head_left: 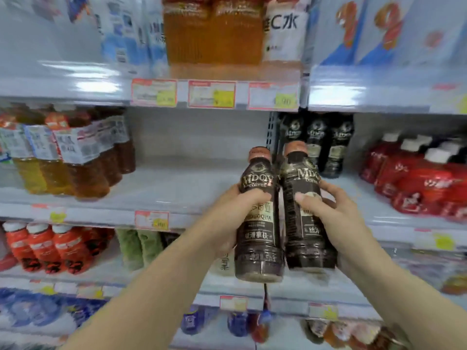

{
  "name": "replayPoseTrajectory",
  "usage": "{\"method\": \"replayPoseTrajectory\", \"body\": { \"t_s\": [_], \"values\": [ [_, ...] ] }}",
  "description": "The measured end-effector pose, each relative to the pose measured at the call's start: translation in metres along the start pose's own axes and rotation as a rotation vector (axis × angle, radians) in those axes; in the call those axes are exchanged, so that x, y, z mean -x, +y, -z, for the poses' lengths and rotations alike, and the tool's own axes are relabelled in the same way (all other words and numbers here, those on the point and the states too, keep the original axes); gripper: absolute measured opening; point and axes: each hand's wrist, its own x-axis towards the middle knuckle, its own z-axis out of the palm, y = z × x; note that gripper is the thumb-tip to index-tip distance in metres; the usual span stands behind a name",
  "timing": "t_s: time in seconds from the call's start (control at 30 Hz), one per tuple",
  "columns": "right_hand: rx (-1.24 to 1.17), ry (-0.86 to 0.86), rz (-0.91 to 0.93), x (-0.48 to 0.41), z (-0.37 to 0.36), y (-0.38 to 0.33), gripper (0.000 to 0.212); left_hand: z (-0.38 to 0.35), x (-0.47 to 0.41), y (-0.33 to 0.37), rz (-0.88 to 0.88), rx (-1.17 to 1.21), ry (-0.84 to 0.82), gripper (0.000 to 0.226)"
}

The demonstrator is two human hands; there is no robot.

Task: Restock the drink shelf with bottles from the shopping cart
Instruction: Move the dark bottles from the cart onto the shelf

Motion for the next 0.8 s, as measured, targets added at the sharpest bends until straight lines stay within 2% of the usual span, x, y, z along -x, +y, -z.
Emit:
{"method": "replayPoseTrajectory", "body": {
  "t_s": [0.13,0.27,0.4,0.53,0.8],
  "values": [
    [0.013,0.120,0.057,-0.037,0.027,-0.009,0.061,-0.031,-0.044,0.009,-0.003,-0.046,-0.004,0.023],
    [0.143,0.224,0.152,-0.083,0.040,-0.016,0.079,-0.051,-0.088,0.017,-0.019,0.002,0.074,0.029],
    [0.138,0.282,0.222,-0.120,0.041,-0.015,0.070,-0.064,-0.126,0.018,-0.155,0.051,0.123,0.017],
    [0.234,0.365,0.295,-0.150,0.040,-0.004,0.075,-0.069,-0.154,0.012,-0.282,-0.004,0.234,0.031],
    [0.308,0.173,0.414,-0.160,0.047,0.012,0.072,-0.068,-0.185,-0.008,-0.477,-0.087,0.195,0.051]
  ]
}}
